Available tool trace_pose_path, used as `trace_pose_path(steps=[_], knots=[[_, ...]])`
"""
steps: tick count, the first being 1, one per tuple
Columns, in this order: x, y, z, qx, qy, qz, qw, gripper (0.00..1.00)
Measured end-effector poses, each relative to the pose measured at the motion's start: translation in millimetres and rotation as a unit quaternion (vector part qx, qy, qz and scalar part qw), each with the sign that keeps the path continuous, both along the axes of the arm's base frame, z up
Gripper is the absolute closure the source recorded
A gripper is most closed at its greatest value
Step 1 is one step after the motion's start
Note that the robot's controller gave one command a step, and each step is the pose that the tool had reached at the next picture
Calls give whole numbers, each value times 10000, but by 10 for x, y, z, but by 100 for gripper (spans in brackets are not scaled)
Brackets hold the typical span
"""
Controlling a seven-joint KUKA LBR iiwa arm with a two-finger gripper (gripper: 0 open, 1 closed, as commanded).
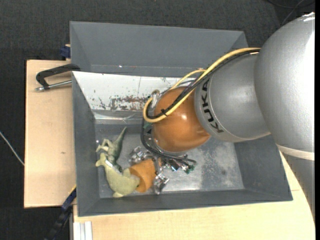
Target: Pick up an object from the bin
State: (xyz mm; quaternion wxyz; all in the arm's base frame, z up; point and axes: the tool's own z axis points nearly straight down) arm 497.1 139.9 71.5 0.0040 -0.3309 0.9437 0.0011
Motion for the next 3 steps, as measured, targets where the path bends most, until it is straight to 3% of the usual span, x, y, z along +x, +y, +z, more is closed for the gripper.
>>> trace_pose_path(steps=[1, 2, 3], knots=[[11, -13, 13, 1, -12, -16, 10000, 100], [7, 61, 15, -13, -26, 495, 9988, 100], [139, 129, 1840, -8, -47, 1344, 9909, 100]])
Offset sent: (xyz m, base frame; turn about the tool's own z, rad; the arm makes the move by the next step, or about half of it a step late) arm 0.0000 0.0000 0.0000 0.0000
